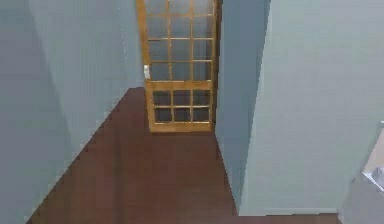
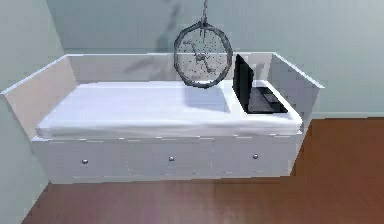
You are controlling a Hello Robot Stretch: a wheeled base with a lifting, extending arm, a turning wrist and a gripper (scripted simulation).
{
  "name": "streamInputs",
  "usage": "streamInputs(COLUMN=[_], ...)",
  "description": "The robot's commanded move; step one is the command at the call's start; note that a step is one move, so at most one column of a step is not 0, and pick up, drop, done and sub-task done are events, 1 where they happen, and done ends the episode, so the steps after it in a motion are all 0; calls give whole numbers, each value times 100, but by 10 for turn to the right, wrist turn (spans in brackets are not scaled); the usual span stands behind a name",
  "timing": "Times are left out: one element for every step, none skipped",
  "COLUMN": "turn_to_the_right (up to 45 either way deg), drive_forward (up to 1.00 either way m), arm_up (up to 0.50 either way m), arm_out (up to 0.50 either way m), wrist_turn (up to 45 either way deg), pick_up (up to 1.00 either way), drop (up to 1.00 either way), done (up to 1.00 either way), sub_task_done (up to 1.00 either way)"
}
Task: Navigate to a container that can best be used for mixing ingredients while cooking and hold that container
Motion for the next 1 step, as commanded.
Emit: streamInputs(turn_to_the_right=[-240], drive_forward=[0], arm_up=[0], arm_out=[0], wrist_turn=[0], pick_up=[0], drop=[0], done=[0], sub_task_done=[0])
